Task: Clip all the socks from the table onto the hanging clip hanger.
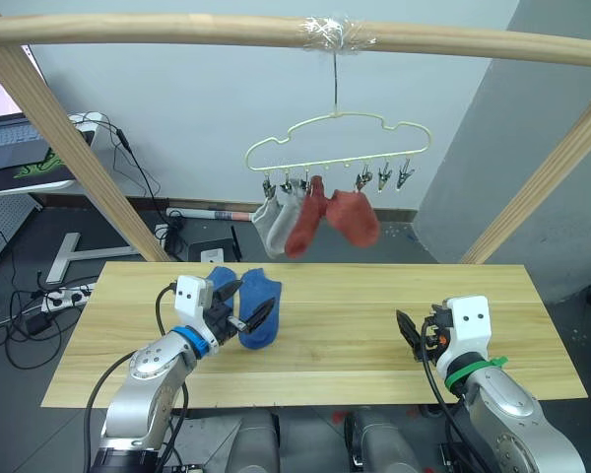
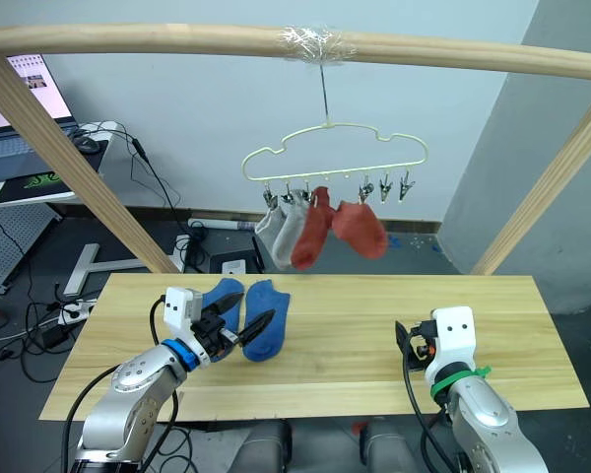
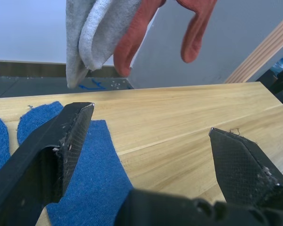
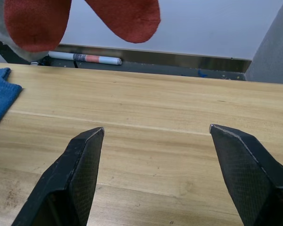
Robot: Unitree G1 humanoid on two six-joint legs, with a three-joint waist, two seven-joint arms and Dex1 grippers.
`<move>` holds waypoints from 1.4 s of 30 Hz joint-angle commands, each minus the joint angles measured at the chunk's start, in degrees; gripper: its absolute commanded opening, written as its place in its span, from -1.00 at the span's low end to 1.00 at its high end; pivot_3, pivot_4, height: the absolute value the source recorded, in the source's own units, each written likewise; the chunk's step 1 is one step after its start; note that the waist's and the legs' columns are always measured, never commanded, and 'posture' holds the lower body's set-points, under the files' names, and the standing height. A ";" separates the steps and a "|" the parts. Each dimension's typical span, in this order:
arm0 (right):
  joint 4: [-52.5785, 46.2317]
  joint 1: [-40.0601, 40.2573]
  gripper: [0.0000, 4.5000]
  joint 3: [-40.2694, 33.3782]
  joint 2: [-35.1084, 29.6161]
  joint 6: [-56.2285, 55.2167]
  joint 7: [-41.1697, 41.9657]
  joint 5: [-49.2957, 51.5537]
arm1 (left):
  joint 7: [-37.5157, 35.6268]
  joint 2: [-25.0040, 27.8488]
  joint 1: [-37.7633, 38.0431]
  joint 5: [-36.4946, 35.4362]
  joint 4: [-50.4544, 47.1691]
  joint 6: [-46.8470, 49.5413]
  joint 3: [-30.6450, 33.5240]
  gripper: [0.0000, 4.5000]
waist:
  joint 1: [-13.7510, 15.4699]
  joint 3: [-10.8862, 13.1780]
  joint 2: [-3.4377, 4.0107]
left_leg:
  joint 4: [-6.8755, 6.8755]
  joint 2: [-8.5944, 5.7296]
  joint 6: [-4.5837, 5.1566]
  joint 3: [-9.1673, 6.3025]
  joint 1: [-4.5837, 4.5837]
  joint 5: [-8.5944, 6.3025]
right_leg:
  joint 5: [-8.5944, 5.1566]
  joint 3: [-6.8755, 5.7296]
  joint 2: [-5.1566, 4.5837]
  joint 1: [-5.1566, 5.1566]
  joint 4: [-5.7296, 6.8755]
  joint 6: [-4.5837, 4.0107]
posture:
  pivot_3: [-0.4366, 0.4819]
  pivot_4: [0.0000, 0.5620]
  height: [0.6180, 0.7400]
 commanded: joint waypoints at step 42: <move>-1.49 -0.35 0.50 -0.60 0.43 1.17 0.01 1.04 | -0.36 0.08 -2.32 -1.26 -1.63 -0.53 0.16 1.00 | -0.01 0.00 0.00 | -0.06 0.00 0.00 0.00 -0.01 0.00 | -0.05 0.00 -0.02 -0.02 -0.06 -0.08 | 0.16 -0.39 1.00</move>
